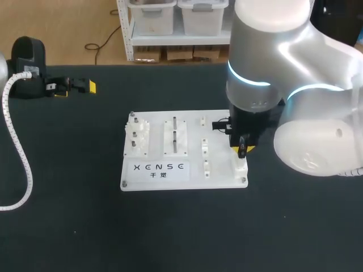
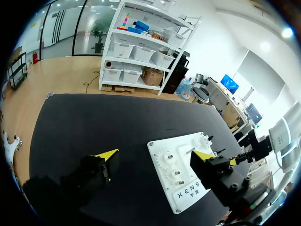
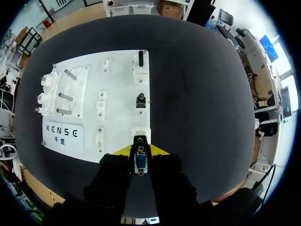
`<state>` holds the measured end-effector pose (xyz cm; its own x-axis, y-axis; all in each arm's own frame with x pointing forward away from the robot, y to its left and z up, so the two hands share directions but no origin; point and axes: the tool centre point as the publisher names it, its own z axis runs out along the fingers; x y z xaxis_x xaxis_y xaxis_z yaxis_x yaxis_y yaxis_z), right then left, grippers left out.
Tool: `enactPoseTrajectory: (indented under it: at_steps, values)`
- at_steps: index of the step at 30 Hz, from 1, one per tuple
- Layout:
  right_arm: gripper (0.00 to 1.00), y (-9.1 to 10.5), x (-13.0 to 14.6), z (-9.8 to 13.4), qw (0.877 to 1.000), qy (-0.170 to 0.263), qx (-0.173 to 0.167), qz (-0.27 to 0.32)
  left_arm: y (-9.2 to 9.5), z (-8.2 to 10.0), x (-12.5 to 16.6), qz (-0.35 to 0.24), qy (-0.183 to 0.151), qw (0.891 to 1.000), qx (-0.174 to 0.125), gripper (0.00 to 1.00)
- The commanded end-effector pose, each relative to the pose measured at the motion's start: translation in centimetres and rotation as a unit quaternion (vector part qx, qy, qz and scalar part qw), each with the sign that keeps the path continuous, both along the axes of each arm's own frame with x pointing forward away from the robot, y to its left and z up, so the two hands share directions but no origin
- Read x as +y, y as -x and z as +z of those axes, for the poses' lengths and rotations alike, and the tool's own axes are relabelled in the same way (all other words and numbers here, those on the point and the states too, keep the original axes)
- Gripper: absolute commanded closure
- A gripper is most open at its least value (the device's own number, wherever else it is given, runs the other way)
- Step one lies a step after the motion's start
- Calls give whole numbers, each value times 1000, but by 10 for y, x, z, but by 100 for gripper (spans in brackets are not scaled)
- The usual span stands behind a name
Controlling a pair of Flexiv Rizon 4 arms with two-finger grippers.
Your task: Insert the USB connector, Ethernet cable, and multi-pin plug into their matching sockets one by one.
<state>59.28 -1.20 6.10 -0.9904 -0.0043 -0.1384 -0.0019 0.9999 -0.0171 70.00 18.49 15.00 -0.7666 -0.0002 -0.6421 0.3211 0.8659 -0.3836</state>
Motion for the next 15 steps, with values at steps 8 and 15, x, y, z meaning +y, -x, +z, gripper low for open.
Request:
enactPoseTrajectory:
  at_steps: [8,15]
  values:
    - [100,-2,-2,3,1000,-6,-5,-1,0,0,0,0,0,1000,0,0]
    - [100,-2,-2,4,1000,-9,-5,0,0,0,0,0,0,1000,0,0]
